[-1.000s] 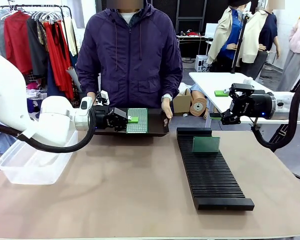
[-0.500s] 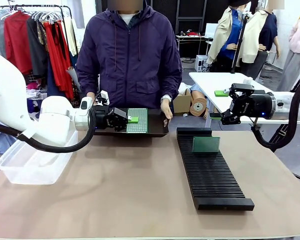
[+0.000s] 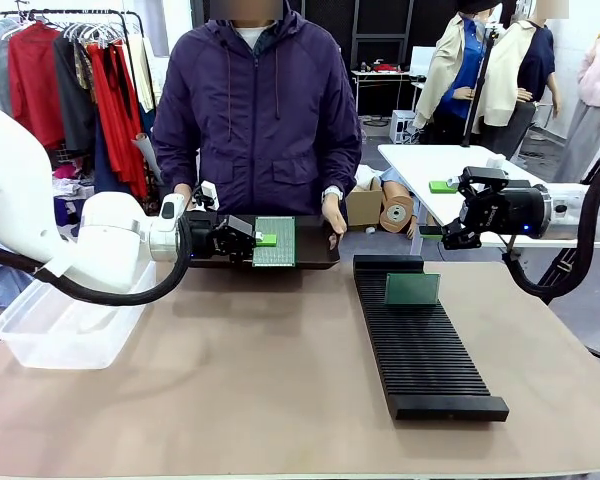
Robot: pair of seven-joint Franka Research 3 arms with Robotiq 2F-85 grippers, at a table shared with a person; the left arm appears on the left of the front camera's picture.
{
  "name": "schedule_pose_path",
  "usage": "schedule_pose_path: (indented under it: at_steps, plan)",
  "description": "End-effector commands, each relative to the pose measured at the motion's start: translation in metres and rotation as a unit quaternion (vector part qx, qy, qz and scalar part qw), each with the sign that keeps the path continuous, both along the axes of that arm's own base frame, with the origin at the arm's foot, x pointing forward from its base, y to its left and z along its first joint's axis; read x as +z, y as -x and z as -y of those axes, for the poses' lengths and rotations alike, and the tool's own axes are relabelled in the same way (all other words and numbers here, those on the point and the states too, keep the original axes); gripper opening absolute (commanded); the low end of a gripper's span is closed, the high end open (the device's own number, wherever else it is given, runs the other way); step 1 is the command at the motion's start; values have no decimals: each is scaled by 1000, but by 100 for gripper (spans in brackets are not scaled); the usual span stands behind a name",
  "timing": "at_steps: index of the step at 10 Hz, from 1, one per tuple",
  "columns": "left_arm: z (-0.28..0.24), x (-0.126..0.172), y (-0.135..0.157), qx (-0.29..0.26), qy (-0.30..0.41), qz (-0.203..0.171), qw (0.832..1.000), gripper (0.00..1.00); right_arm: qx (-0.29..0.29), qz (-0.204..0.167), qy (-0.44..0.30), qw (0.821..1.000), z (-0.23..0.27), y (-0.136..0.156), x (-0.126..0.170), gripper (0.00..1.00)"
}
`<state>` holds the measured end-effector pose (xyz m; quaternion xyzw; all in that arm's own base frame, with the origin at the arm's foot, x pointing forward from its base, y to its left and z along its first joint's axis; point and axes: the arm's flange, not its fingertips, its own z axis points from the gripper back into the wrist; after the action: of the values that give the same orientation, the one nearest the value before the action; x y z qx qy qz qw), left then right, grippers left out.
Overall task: Sort PCBs into racks and boxes based on the side picked up.
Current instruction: If the short side of the Blank PCB is picked up, insert it into the PCB Rack ; if the long side is picked up, place it in the Organizing box.
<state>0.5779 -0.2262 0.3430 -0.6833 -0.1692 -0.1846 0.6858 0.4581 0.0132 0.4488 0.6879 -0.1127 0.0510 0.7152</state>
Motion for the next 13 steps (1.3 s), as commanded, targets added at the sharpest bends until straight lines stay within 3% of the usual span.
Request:
schedule_pose_path:
  at_steps: [1,8,13]
  plan:
    - [-8,17,7,8,-38,-14,999,0,2,7,-1,1000,-1,1,2,100]
    - [-77,86,61,14,-152,-85,985,0,2,7,-1,1000,-1,1,2,100]
    - [-142,137,97,54,-301,-126,944,0,2,7,-1,1000,-1,1,2,100]
